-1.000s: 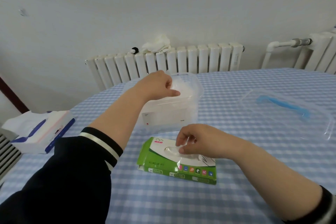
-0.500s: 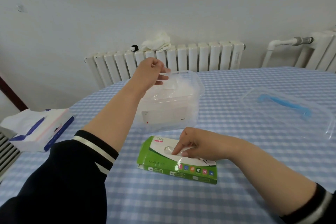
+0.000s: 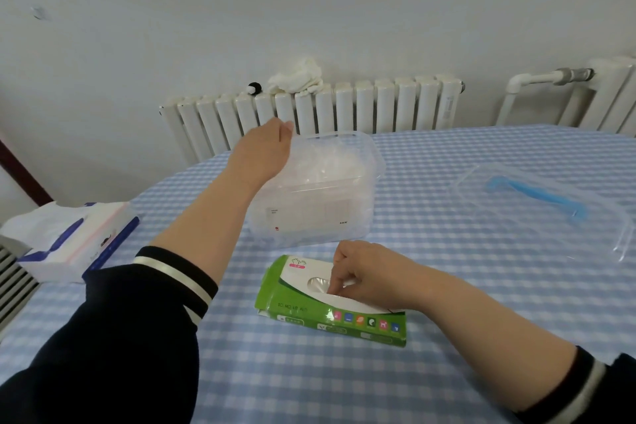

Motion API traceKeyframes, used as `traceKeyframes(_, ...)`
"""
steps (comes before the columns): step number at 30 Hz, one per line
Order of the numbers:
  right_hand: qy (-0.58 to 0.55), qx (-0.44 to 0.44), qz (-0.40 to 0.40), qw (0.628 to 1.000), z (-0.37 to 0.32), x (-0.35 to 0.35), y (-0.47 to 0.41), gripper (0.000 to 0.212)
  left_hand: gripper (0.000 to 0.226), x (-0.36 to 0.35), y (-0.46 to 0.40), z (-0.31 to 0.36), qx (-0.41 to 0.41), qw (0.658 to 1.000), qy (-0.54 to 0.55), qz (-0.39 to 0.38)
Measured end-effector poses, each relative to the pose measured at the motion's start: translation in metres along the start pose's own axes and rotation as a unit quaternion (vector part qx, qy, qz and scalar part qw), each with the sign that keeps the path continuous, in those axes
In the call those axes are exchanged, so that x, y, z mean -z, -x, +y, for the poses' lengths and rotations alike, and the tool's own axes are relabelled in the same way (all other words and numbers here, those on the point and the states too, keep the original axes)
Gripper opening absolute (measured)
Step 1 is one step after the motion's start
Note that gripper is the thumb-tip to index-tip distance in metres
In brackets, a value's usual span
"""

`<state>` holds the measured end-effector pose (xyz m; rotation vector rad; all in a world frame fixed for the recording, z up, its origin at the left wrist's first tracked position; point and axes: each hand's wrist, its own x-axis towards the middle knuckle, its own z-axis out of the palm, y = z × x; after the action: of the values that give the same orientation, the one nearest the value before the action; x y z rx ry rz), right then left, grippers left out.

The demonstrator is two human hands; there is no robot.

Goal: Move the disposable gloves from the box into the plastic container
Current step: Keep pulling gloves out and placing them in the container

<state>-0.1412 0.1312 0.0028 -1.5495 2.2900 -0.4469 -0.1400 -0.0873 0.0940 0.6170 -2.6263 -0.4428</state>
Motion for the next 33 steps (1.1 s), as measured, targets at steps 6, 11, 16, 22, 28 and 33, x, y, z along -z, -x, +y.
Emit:
traceKeyframes(6,-0.05,0.005,0.031,0.998,0.005,-0.004,-0.004,0.013,0.023,-0.002,0.026,-0.004,-0.139,0.961,0.007,0.241)
traceKeyframes(11,-0.116,-0.01,0.056,0.992,0.005,-0.005,-0.004,0.01,0.017,-0.029,0.079,-0.012,-0.207,0.933,0.034,0.292)
traceKeyframes(16,-0.161,-0.025,0.11,0.981,0.007,-0.011,-0.004,0.022,0.029,-0.067,0.13,-0.017,-0.241,0.954,0.102,0.143)
traceKeyframes(22,-0.182,-0.012,0.199,0.963,0.005,-0.018,-0.003,0.017,0.073,-0.077,0.149,-0.023,-0.163,0.977,0.116,-0.072)
traceKeyframes(28,-0.336,-0.086,0.258,0.902,0.0,-0.016,0.002,0.019,0.091,-0.071,0.152,-0.025,-0.194,0.975,0.076,-0.076)
traceKeyframes(33,-0.62,-0.12,0.282,0.722,0.003,-0.006,0.003,0.015,0.068,-0.067,0.155,-0.017,-0.153,0.982,0.03,-0.105)
